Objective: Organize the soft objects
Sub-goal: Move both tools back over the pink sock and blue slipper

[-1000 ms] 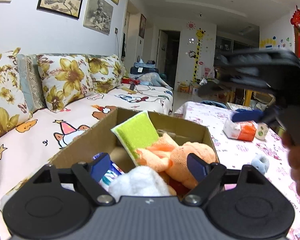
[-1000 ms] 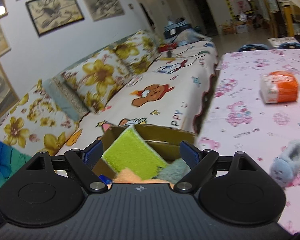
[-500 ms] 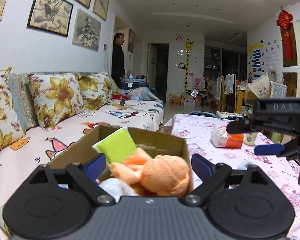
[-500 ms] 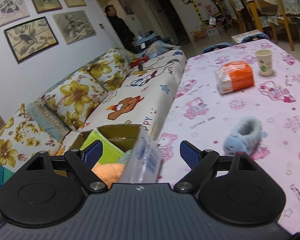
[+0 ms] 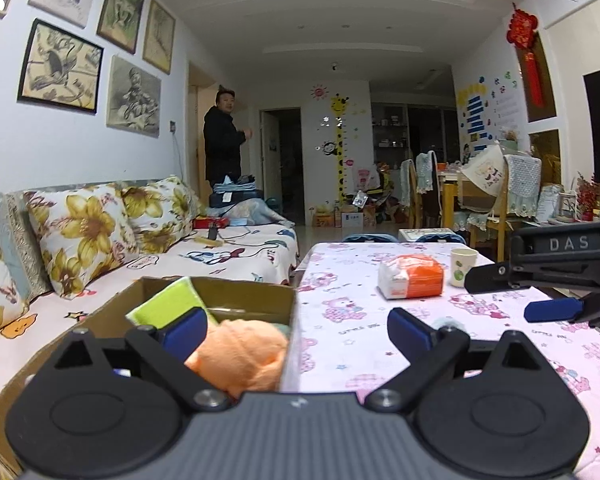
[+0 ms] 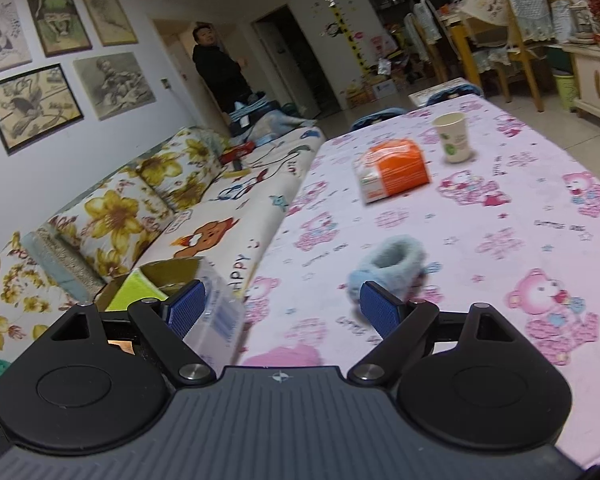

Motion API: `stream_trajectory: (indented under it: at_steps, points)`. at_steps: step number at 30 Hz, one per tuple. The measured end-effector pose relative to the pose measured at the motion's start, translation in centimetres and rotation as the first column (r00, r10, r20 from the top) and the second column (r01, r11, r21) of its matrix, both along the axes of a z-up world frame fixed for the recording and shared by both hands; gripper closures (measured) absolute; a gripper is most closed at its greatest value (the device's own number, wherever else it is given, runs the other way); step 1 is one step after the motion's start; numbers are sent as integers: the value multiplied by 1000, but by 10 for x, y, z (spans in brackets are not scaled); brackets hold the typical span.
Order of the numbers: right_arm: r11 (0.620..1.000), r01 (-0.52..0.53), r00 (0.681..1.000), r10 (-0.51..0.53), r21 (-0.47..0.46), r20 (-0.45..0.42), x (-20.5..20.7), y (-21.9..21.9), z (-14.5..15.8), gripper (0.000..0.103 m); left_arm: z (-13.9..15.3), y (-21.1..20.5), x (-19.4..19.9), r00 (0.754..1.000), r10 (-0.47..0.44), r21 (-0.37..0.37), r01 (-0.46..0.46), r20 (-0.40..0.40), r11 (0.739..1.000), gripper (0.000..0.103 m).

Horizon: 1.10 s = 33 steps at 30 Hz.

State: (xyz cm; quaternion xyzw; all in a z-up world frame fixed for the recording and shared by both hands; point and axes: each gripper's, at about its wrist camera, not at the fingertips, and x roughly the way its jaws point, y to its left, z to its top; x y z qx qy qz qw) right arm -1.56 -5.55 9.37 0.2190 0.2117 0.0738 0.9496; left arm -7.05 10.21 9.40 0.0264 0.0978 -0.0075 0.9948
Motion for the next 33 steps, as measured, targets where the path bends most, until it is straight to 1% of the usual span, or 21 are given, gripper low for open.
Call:
stream_trajectory:
  at_steps: [8, 10, 15, 17, 20, 24, 28, 33]
  points:
    - [998, 60, 998, -60, -3, 17, -10, -19, -8, 0, -9, -25, -5, 999, -37, 50, 38, -9, 998, 6]
    - [998, 70, 997, -70, -5, 16, -11, -20, -10, 0, -13, -33, -6, 998, -59, 59, 60, -22, 996, 6]
    - [997, 72, 997, -72, -4, -3, -7, -23, -17, 0, -25, -56, -4, 991, -113, 117, 121, -67, 986, 6]
    - [998, 64, 998, -64, 0, -22, -4, -26, -22, 0, -30, -62, -1, 988, -123, 121, 133, -91, 984, 6]
    - [999, 49, 998, -49, -8, -47, 2, -29, -28, 0, -37, -66, 7, 983, -125, 96, 139, -136, 986, 6]
    - [999, 44, 997, -45, -16, -64, 5, -39, -35, 0, -45, -72, 21, 980, -101, 104, 120, -172, 987, 6]
    - [999, 43, 996, -45, -23, -74, 11, -45, -39, 0, -53, -78, 34, 975, -85, 131, 114, -206, 985, 7]
    - [999, 8, 996, -12, -40, -88, 23, -40, -43, 0, -59, -83, 47, 973, -68, 186, 110, -220, 976, 8]
